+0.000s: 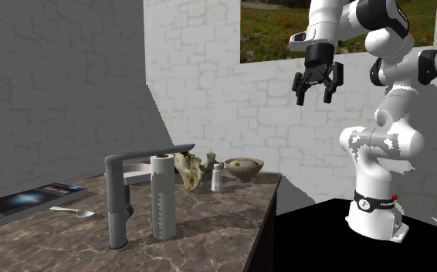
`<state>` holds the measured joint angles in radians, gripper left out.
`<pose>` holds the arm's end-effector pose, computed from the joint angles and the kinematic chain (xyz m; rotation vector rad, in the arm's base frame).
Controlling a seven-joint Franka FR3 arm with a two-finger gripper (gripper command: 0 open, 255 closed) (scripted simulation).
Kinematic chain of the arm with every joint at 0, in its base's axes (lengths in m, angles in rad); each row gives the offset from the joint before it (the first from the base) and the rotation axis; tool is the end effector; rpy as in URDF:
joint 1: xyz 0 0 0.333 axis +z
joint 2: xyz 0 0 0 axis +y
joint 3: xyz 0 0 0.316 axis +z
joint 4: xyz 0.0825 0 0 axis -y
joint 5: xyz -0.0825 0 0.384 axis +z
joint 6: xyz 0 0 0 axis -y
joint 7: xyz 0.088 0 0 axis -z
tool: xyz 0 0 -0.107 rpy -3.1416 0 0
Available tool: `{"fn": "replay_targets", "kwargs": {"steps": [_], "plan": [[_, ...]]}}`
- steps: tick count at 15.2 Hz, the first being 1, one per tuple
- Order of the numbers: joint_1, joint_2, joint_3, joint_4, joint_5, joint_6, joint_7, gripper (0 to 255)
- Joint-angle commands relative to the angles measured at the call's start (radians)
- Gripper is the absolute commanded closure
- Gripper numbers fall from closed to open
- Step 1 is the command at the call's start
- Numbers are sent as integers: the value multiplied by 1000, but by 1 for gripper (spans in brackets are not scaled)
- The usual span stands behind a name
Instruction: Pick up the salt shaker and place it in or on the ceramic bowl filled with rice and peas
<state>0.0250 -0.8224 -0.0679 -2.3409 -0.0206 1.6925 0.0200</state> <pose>0.3089 -0.0228 0.6200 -3.1003 0.0695 -0.2687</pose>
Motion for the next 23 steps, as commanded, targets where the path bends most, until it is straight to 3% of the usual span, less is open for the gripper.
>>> {"fn": "replay_targets", "kwargs": {"steps": [1, 12, 18, 23], "plan": [[0, 0, 0, 0, 0, 0, 0, 0], [-57, 64, -225, -168, -134, 281, -247, 0], [-67, 184, -368, -186, -179, 453, -389, 0], [-42, 324, -502, -159, -171, 596, -524, 0]]}}
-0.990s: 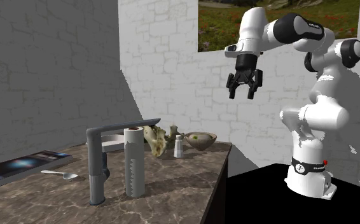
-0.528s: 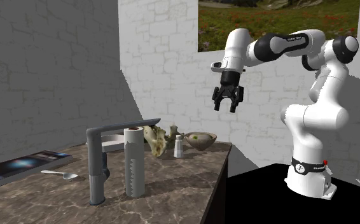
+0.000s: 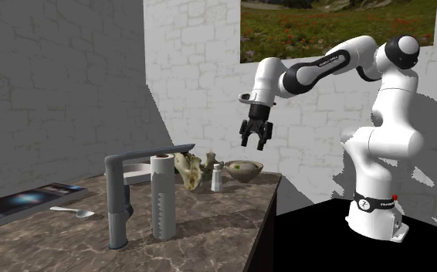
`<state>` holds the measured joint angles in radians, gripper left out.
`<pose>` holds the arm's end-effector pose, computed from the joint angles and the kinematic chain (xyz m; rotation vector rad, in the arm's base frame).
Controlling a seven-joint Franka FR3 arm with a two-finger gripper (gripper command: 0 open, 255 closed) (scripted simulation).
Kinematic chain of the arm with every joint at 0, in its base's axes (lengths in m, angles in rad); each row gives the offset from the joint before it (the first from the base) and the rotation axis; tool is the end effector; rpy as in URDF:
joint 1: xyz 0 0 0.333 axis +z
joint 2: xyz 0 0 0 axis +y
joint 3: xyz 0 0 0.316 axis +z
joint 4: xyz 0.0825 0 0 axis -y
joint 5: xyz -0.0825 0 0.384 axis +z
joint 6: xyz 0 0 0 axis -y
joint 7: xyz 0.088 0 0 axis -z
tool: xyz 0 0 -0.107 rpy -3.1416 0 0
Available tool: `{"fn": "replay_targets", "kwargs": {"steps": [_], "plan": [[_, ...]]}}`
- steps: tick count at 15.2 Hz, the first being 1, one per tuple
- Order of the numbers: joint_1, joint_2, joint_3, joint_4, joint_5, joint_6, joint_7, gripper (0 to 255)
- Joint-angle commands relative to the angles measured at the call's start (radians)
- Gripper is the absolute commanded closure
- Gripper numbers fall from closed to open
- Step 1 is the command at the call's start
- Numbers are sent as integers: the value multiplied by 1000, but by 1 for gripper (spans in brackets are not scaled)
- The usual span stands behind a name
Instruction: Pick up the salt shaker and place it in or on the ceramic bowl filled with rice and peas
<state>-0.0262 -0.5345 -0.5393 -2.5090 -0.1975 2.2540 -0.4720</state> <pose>0.3483 -0.2370 0.4611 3.0973 0.0760 0.3825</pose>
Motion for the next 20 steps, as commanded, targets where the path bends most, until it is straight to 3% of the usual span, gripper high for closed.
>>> {"fn": "replay_targets", "kwargs": {"steps": [1, 4, 7, 9, 11, 12, 20], "plan": [[19, 69, -60, 19, 15, 62, -63, 0], [61, 173, -154, 57, 67, 141, -167, 0], [124, 293, -260, 108, 169, 208, -302, 0], [175, 388, -336, 151, 282, 242, -420, 0], [218, 504, -402, 204, 445, 257, -569, 0], [222, 559, -417, 230, 526, 255, -640, 0], [170, 703, -349, 248, 743, 296, -788, 0]]}}
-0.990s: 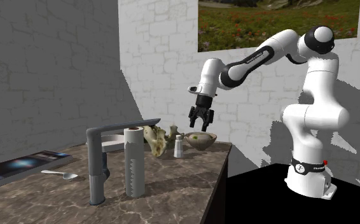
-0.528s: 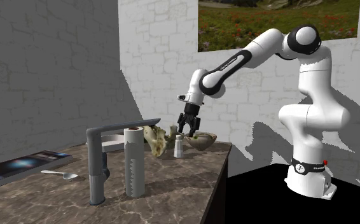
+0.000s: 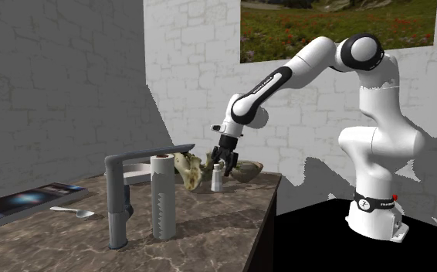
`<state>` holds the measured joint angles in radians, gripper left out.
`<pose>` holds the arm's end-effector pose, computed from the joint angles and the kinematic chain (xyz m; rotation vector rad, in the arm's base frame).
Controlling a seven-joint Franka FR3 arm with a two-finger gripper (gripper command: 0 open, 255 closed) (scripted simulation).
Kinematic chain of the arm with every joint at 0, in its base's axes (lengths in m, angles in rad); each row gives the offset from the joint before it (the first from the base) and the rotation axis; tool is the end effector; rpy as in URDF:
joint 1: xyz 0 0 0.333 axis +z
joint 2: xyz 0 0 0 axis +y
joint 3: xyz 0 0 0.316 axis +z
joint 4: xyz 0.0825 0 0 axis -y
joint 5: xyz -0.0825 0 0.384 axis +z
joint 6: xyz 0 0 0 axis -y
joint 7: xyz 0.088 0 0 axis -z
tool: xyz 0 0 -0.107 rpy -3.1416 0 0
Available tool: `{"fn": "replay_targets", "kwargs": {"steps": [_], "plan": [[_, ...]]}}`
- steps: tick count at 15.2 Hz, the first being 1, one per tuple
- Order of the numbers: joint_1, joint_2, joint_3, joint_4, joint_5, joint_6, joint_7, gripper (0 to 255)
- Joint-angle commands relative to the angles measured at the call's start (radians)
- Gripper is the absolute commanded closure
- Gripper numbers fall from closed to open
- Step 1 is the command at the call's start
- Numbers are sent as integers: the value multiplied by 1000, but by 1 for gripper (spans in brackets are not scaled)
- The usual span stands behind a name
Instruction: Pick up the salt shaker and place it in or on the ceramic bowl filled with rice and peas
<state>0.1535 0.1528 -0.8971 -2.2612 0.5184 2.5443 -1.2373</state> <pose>0.4010 -0.3724 0.3370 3.0508 0.1667 0.4461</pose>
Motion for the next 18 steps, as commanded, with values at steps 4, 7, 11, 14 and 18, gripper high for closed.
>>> {"fn": "replay_targets", "kwargs": {"steps": [4, 7, 11, 14, 18], "plan": [[-10, 16, 9, 1, 27, 6, -22, 0], [-10, 15, 9, 1, 27, 5, -22, 0], [-11, 16, 9, 1, 28, 5, -22, 255], [-11, 17, 10, 2, 28, 5, -22, 255], [-3, 2, 0, 2, 4, -1, -4, 255]]}}
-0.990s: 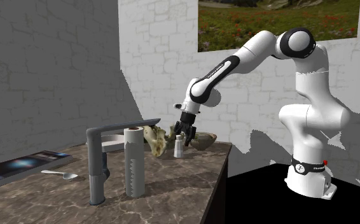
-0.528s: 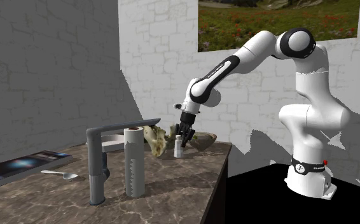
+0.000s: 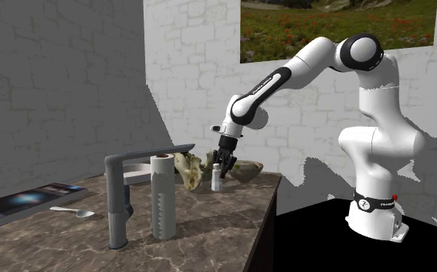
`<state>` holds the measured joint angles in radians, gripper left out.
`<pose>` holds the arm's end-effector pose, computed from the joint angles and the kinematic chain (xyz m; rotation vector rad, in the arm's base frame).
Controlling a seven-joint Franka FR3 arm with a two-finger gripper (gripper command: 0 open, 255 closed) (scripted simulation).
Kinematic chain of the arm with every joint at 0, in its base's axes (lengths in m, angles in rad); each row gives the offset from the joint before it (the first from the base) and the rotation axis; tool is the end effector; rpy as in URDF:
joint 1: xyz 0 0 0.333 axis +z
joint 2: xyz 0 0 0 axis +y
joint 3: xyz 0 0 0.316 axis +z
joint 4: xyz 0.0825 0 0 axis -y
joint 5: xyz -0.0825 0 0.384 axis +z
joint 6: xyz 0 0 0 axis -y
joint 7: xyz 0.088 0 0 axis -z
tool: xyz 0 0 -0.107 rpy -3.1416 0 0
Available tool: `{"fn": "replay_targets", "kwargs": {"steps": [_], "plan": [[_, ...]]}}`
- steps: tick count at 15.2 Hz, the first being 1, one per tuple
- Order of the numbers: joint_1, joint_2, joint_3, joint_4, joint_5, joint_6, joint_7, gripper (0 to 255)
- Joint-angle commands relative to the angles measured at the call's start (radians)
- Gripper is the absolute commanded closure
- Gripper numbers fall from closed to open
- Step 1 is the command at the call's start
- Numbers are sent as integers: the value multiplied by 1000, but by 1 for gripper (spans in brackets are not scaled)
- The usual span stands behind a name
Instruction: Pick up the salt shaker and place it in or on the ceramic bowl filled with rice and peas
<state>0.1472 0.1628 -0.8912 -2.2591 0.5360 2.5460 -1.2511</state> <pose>0.4012 -0.3732 0.3342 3.0511 0.1668 0.4480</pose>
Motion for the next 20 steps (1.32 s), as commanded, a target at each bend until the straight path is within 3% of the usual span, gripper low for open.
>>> {"fn": "replay_targets", "kwargs": {"steps": [1, 9, 20], "plan": [[11, -22, -15, 2, -37, -10, 27, 255], [49, -131, -58, 26, -218, -76, 166, 255], [45, -254, -43, 93, -400, -197, 310, 255]]}}
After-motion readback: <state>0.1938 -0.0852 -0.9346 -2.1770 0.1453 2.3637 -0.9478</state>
